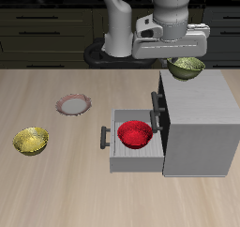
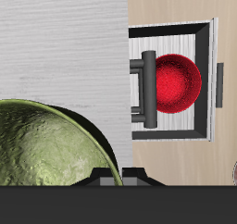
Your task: Place the green bowl on the plate
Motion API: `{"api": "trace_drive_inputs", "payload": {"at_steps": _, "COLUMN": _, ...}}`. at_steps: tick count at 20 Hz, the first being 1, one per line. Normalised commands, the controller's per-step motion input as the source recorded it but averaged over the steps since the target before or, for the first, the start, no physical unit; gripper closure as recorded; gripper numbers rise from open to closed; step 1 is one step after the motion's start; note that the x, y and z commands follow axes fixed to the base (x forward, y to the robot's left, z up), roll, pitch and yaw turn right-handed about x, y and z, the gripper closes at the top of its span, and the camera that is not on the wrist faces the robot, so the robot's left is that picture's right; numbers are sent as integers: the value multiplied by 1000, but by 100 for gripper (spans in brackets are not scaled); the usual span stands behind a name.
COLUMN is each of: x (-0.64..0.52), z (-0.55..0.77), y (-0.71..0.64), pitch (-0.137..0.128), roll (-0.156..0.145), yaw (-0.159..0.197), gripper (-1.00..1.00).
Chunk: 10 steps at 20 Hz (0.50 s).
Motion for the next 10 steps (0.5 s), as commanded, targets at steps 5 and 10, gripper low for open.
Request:
{"api": "trace_drive_inputs", "payload": {"at_steps": 5, "x": -219, "z": 97, "y": -574, "pitch": -21, "roll": -94, "yaw": -17, "gripper": 100}}
{"api": "trace_drive_inputs", "payload": {"at_steps": 10, "x": -248, "z": 37, "y": -575, "pitch": -13, "roll": -80, "yaw": -8, "gripper": 100}}
